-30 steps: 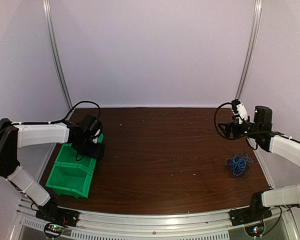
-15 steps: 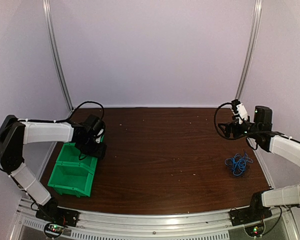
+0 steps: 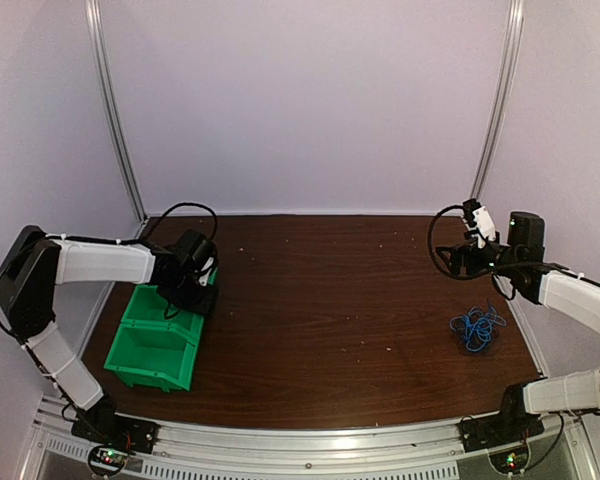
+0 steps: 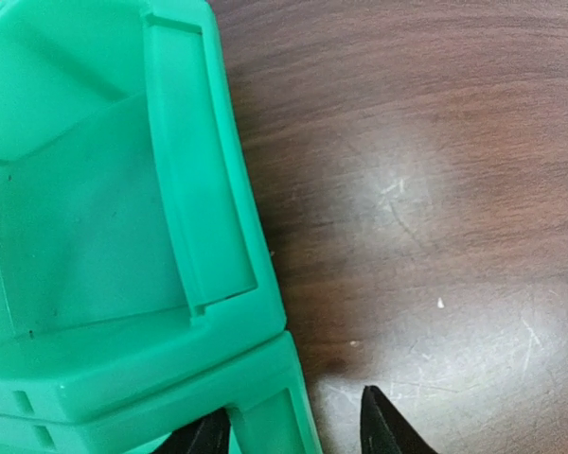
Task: Untangle the cables
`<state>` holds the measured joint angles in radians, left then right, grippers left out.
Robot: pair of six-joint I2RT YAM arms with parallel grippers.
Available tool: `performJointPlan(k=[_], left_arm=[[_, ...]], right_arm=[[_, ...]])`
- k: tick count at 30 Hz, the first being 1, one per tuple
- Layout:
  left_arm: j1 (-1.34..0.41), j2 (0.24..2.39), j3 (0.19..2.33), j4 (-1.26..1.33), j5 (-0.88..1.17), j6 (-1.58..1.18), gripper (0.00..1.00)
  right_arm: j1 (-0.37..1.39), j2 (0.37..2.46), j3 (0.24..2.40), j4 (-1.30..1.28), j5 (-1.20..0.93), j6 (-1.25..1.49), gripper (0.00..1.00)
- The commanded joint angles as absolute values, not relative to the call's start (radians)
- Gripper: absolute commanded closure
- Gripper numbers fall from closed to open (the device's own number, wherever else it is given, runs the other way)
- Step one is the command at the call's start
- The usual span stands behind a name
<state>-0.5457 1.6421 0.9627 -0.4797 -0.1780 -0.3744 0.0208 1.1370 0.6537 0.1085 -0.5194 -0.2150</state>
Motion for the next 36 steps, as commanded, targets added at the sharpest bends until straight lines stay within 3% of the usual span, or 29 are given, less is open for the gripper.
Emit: performJointPlan(k=[1, 7, 15, 26, 30, 36], left_arm=[[-0.606, 1.676, 1.037, -0.364, -0.142, -0.324, 0.53], [-0.683, 1.805, 1.141, -0.299, -0.116, -0.269, 0.63], [-0.795, 1.962, 1.311, -0.221, -0.095, -0.11, 0.69], [-0.873, 2.08, 1.459, -0.162, 0.146, 0.338, 0.78], [-0.873, 2.1, 1.49, -0.157, 0.206, 0.497, 0.78], [-0.873, 2.152, 1.548, -0.138, 0.138, 0.599, 0.79]], right_arm=[[0.012, 1.12, 0.643, 0.11, -0.506, -0.225, 0.0], [0.012, 1.121, 0.641, 0.113, -0.501, -0.235, 0.0], [0.012, 1.108, 0.645, 0.101, -0.493, -0.252, 0.0], [0.012, 1.109, 0.644, 0.094, -0.475, -0.267, 0.0], [0.014, 1.116, 0.647, 0.091, -0.475, -0.268, 0.0], [0.013, 1.119, 0.646, 0.089, -0.469, -0.268, 0.0]])
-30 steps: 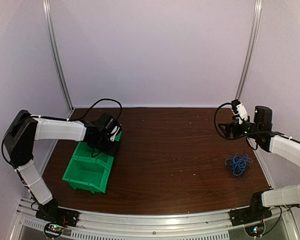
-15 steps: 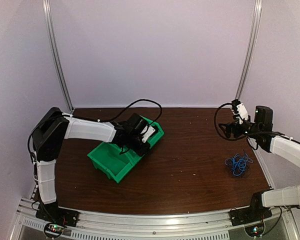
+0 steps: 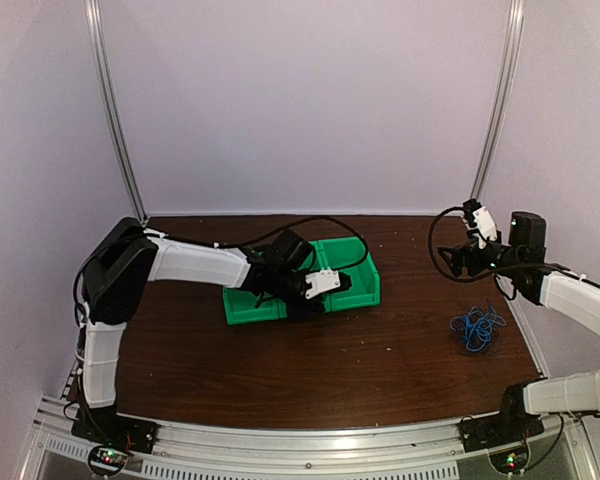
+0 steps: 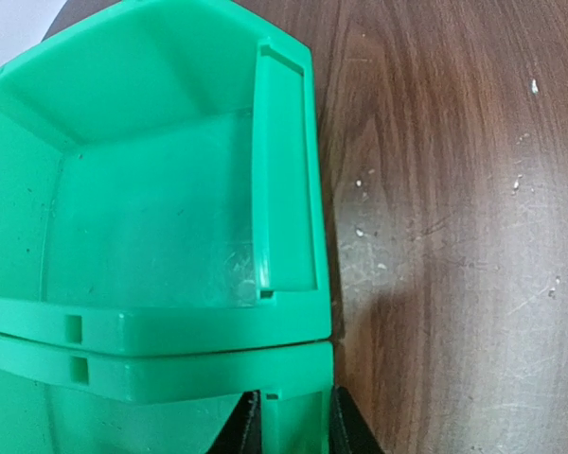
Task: Untangle the cables
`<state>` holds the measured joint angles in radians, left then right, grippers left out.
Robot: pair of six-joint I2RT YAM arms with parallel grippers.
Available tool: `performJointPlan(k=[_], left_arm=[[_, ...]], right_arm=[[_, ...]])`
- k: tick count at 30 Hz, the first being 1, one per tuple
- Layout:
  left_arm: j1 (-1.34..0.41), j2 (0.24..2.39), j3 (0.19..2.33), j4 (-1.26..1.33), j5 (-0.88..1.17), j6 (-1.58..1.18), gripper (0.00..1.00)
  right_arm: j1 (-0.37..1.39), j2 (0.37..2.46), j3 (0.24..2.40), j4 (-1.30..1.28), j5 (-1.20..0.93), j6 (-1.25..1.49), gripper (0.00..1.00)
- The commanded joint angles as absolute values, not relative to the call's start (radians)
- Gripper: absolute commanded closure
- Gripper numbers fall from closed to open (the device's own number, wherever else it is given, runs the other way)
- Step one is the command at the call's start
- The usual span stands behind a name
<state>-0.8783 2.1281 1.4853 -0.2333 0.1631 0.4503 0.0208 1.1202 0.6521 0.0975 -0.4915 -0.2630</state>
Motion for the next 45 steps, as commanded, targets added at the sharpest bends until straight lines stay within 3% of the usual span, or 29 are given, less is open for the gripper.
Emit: performJointPlan(k=[1, 6, 20, 27, 29, 35, 37, 45], left_arm=[[-0.872, 2.161, 1.556, -0.131, 0.128, 0.614, 0.79], [-0.871, 2.208, 1.619, -0.147, 0.094, 0.655, 0.77], [-0.908, 2.029, 1.544, -0.084, 0.02, 0.664, 0.49], [-0.94, 1.866, 1.614, -0.141, -0.055, 0.541, 0.36], [-0.94, 1.846, 1.622, -0.142, -0.055, 0.461, 0.34], [-1.035, 1.877, 1.632, -0.136, -0.177, 0.319, 0.33], [-1.079, 1.881, 1.603, -0.084, -0.269, 0.255, 0.04], [-1.101, 1.836, 1.428, 0.064, -0.169, -0.116, 0.02]], right_arm=[[0.014, 1.122, 0.646, 0.089, -0.467, -0.268, 0.0], [0.012, 1.133, 0.651, 0.083, -0.469, -0.263, 0.0], [-0.012, 1.109, 0.685, 0.047, -0.444, -0.261, 0.0], [-0.014, 1.02, 0.856, -0.304, -0.314, -0.507, 0.13], [-0.016, 1.012, 0.902, -0.438, -0.29, -0.55, 0.07], [-0.089, 1.001, 0.925, -0.752, -0.261, -0.767, 0.04], [-0.153, 0.979, 0.905, -0.819, -0.282, -0.876, 0.02], [-0.251, 1.083, 0.827, -0.954, -0.189, -1.1, 0.0]])
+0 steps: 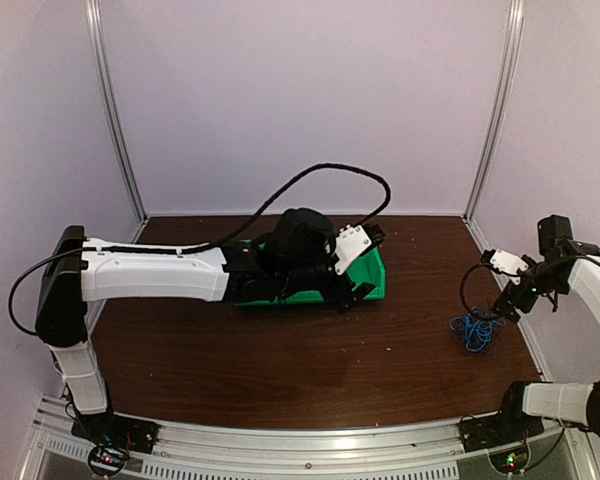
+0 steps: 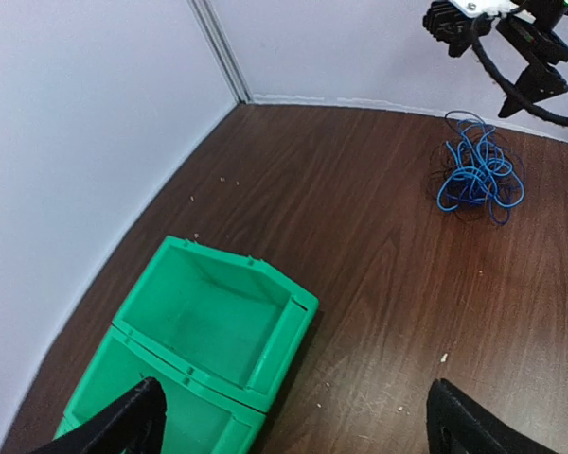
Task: Untangle the cables
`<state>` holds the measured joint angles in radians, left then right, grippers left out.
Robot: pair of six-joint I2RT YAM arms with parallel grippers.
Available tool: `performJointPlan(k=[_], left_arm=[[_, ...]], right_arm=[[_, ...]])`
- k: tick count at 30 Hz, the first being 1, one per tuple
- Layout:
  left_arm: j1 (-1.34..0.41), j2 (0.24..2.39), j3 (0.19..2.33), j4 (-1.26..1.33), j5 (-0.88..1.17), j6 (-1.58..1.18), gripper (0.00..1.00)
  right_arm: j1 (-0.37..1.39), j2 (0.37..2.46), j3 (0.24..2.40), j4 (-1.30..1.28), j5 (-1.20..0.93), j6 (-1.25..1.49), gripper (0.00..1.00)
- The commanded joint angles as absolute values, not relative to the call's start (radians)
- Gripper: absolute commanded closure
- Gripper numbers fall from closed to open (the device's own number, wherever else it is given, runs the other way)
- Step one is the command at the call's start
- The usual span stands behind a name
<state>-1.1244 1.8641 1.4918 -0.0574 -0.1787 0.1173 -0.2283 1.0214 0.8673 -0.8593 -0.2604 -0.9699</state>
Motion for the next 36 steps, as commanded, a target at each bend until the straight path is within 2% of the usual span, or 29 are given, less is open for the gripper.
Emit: performJointPlan(k=[1, 4, 8, 11, 13, 16, 20, 23, 27, 33, 34, 36], left_arm=[[-1.101, 1.853, 1.439, 0.027, -0.21, -0.147, 0.02], [-1.099, 1.901, 1.491, -0.107, -0.315, -0.197, 0.03], [-1.099, 1.843, 1.384, -0.041, -0.277, -0.179, 0.05], [-1.099, 1.783, 1.316, -0.011, -0.338, -0.19, 0.05], [-1.098, 1.743, 1.28, -0.011, -0.385, -0.201, 0.05], [-1.096, 1.689, 1.227, -0.03, -0.491, -0.253, 0.06], [-1.073, 1.585, 1.144, -0.07, -0.571, -0.316, 0.07], [-1.06, 1.487, 1.085, -0.111, -0.633, -0.324, 0.07], [-1.041, 1.351, 1.018, -0.16, -0.698, -0.311, 0.06], [-0.984, 1.214, 0.959, -0.255, -0.696, -0.442, 0.06], [-0.983, 1.194, 0.951, -0.265, -0.701, -0.458, 0.06], [-0.983, 1.158, 0.934, -0.279, -0.708, -0.485, 0.06]], right_arm=[[-0.25, 1.108, 0.816, -0.917, -0.163, -1.091, 0.0], [-0.248, 1.21, 0.828, -0.859, -0.128, -1.099, 0.0], [-0.196, 1.317, 0.852, -0.869, -0.135, -1.108, 0.0], [-0.109, 1.356, 0.839, -0.839, -0.153, -1.091, 0.06], [-0.016, 1.387, 0.842, -0.832, -0.166, -1.058, 0.16], [0.172, 1.453, 0.875, -0.839, -0.185, -0.979, 0.24], [0.415, 1.568, 0.942, -0.842, -0.2, -0.883, 0.56], [0.593, 1.679, 1.015, -0.85, -0.237, -0.837, 0.68], [0.82, 1.8, 1.177, -0.859, -0.307, -0.813, 0.73], [0.982, 2.019, 1.645, -0.964, -0.456, -0.818, 0.77], [0.991, 2.048, 1.743, -0.99, -0.489, -0.812, 0.74], [1.001, 2.078, 1.817, -1.017, -0.52, -0.798, 0.6]])
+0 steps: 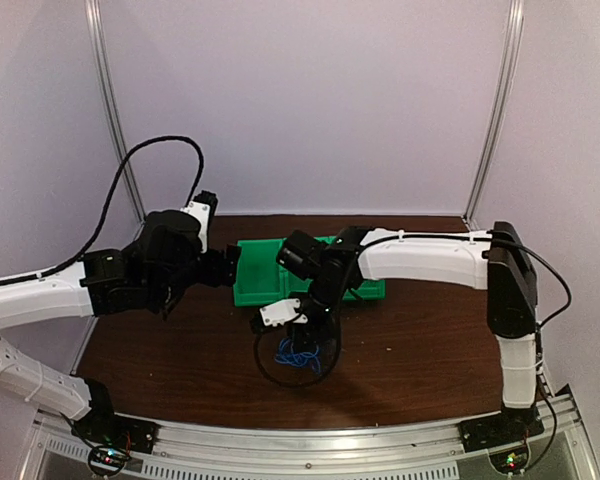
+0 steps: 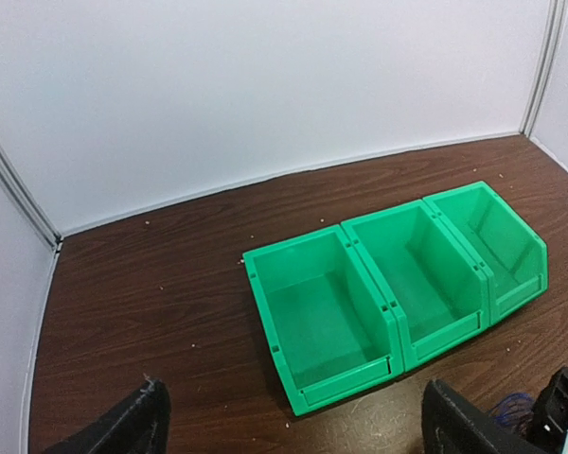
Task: Untangle the cables
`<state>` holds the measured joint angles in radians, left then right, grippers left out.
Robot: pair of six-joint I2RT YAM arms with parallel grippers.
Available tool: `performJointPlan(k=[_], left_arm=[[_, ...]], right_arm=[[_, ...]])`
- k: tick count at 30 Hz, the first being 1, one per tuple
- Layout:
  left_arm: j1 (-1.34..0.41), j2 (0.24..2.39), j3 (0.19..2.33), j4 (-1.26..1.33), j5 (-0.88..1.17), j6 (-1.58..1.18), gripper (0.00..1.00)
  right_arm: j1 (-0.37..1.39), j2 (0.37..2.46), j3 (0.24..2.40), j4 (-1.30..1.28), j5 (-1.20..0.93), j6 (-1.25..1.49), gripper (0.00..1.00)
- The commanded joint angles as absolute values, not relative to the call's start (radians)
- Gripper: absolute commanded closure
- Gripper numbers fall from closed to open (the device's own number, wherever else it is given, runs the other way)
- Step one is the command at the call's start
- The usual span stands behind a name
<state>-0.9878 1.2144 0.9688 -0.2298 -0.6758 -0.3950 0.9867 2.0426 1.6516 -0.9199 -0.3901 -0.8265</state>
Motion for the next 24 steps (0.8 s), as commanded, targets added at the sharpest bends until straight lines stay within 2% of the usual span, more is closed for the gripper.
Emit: performJointPlan(k=[1, 5, 9, 12, 14, 19, 24], left_arm=[[-0.982, 1.143, 0.926, -0.281, -0.705, -0.492, 0.06], [-0.983, 1.106, 0.882, -0.256, -0.66, -0.494, 0.06], [-0.983, 1.102, 0.786, -0.155, -0.473, -0.435, 0.07], [-0.984, 1.128, 0.73, -0.109, -0.34, -0.441, 0.14], [-0.984, 1.149, 0.706, -0.105, -0.301, -0.473, 0.17], [-0.983, 1.176, 0.675, -0.121, -0.224, -0.502, 0.22], [-0.982, 1.115, 0.673, -0.231, -0.21, -0.608, 0.34]], right_arm=[[1.003, 2.079, 1.818, -1.018, -0.519, -0.798, 0.53], [0.988, 1.99, 1.691, -0.975, -0.491, -0.783, 0.31], [0.948, 1.819, 1.523, -0.892, -0.508, -0.746, 0.27], [0.943, 1.691, 1.423, -0.81, -0.461, -0.712, 0.31], [0.944, 1.644, 1.384, -0.766, -0.437, -0.691, 0.4], [0.95, 1.618, 1.395, -0.738, -0.47, -0.662, 0.56], [0.987, 1.639, 1.431, -0.669, -0.443, -0.649, 0.69]])
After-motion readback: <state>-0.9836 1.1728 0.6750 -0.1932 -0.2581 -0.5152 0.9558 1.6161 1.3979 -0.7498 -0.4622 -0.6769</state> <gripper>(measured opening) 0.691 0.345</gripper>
